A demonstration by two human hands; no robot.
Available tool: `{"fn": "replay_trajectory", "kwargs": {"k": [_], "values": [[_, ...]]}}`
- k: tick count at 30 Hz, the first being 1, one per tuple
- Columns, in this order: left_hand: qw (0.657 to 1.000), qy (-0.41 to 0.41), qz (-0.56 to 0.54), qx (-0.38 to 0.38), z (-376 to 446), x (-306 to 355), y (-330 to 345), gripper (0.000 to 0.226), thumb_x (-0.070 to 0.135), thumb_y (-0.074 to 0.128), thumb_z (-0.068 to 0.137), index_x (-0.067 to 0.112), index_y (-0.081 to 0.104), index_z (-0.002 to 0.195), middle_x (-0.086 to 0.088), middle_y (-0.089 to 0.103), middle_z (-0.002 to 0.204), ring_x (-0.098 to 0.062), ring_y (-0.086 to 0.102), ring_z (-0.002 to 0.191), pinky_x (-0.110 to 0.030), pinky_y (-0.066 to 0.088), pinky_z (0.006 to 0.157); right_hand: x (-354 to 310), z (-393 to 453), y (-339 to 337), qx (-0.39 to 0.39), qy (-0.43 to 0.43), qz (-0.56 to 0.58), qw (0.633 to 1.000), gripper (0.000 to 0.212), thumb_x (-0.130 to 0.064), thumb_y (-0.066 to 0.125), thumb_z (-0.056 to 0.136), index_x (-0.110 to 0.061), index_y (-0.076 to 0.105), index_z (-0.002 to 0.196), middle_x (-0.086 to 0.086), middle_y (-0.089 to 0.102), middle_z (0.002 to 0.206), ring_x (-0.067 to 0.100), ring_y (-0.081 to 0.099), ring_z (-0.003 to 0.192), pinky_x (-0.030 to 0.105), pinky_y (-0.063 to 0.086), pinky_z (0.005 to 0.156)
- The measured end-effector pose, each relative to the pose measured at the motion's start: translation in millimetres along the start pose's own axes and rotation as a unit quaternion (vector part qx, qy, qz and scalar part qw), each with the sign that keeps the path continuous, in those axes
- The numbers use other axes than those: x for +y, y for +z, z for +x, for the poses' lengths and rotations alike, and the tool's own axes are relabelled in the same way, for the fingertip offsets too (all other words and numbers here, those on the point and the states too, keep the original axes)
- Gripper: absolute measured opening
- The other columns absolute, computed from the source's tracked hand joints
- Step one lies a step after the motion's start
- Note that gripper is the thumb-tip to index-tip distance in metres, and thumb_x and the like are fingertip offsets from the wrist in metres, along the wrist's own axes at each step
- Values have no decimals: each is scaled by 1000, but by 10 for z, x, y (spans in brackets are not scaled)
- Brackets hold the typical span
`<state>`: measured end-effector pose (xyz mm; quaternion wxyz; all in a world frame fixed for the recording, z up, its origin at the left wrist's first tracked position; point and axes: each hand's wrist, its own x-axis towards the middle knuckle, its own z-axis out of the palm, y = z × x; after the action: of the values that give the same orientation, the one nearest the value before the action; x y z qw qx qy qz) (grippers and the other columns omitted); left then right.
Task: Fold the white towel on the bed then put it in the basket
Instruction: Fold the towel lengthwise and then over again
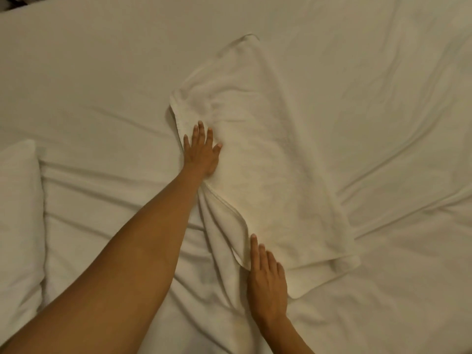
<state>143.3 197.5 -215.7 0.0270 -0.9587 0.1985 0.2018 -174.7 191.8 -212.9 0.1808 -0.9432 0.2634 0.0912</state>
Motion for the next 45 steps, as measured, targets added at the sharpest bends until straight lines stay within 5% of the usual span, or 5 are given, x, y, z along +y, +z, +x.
{"fn": "replay_trajectory", "kwargs": {"k": [3, 10, 18, 38, 45], "values": [[999, 7, -40, -25, -149, -6, 111, 68, 51, 13, 101, 14, -4, 154, -5, -11, 162, -16, -9, 151, -43, -5, 122, -23, -48, -10, 3, -31, 50, 998, 76, 8, 68, 55, -5, 52, 128, 5, 66, 89, 19, 59, 61, 18, 37, 38], [998, 4, -47, -34, -252, -111, 211, 72, 55, 13, 99, 14, -8, 154, -5, -13, 162, -16, -10, 151, -43, -5, 122, -186, -209, 131, -39, -124, 18, 991, 74, -3, 91, 34, -6, 68, 104, 1, 62, 78, 15, 58, 60, 19, 42, 40], [990, 76, -111, 36, -683, -69, 595, 73, 48, 24, 100, 9, -7, 153, -7, -9, 162, -17, -5, 151, -39, 1, 123, 184, -85, 169, -54, -105, 1, 993, 54, -39, 35, 94, -19, 42, 144, 7, 40, 151, 21, 35, 137, 39, 26, 110], [993, 14, -118, -1, -1056, -52, 420, 69, 42, 27, 102, 7, -1, 154, -9, -7, 162, -20, -2, 152, -38, 3, 122, 671, 763, -547, -88, -106, -69, 988, 63, -42, 4, 100, -16, 42, 143, 13, 42, 148, 29, 43, 135, 44, 36, 107], [993, -34, -109, 14, -626, -204, 52, 67, 41, 29, 102, 8, 5, 155, -11, -7, 162, -23, -1, 151, -40, 5, 123, 778, 1818, -1012, -70, -126, -102, 984, 59, -38, 19, 98, -17, 13, 153, 12, 6, 161, 27, 8, 149, 41, 11, 119]]}}
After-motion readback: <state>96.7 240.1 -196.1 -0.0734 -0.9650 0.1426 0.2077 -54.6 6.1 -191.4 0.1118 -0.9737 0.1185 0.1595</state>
